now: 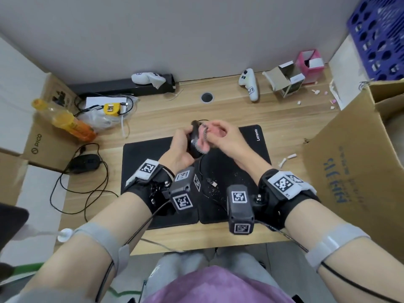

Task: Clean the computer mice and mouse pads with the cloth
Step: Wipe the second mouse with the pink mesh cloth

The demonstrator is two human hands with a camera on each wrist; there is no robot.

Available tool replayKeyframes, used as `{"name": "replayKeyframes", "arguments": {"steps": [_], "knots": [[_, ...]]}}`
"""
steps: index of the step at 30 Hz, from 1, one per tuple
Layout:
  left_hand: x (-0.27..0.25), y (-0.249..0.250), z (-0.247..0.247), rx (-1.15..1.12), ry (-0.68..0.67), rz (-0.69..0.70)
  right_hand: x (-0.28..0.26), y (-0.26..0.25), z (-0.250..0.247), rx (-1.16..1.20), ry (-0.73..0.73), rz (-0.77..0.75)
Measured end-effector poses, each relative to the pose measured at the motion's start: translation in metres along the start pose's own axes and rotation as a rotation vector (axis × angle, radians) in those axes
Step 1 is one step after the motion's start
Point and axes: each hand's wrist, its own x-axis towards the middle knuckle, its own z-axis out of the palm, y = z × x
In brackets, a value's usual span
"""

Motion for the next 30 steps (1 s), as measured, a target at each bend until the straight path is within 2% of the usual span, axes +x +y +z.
{"name": "replayKeyframes", "arguments": {"steps": [2, 4, 7, 9, 11, 14, 18, 19, 21, 24, 26, 28, 30], "knots": [[0.001, 0.003, -0.001, 0.028, 0.106, -0.015, -0.013, 0.004, 0.007, -0.055, -0.102, -0.014], [0.002, 0.002, 0.000, 0.061, 0.135, -0.015, -0.021, 0.006, 0.008, -0.119, -0.106, -0.025], [-0.001, 0.000, 0.001, 0.086, 0.095, -0.016, -0.015, 0.009, -0.002, -0.105, 0.044, -0.018], [-0.006, -0.004, 0.004, 0.082, 0.002, -0.029, -0.004, 0.008, -0.012, -0.048, 0.203, 0.034], [-0.009, -0.009, 0.008, 0.108, -0.064, -0.009, 0.004, 0.000, -0.017, -0.021, 0.259, 0.041], [-0.004, -0.012, 0.008, 0.091, -0.074, 0.035, 0.001, -0.015, -0.010, -0.035, 0.174, -0.022], [0.001, -0.004, 0.003, 0.065, 0.069, 0.052, -0.018, -0.022, 0.006, -0.144, -0.054, -0.099], [0.002, -0.004, 0.002, 0.074, 0.084, 0.047, -0.021, -0.019, 0.006, -0.190, -0.072, -0.106], [-0.004, -0.006, 0.002, 0.093, 0.046, 0.013, -0.021, -0.013, -0.001, -0.202, -0.009, -0.100], [-0.012, -0.016, 0.007, 0.168, -0.110, -0.054, -0.010, -0.006, -0.019, -0.123, 0.205, -0.024], [-0.014, -0.020, 0.009, 0.206, -0.162, -0.056, -0.005, -0.007, -0.023, -0.107, 0.269, 0.025], [-0.015, -0.018, 0.012, 0.195, -0.137, -0.032, -0.005, -0.012, -0.018, -0.098, 0.225, 0.016], [-0.013, -0.011, 0.010, 0.174, -0.082, -0.010, -0.012, -0.017, -0.006, -0.067, 0.112, -0.027]]}}
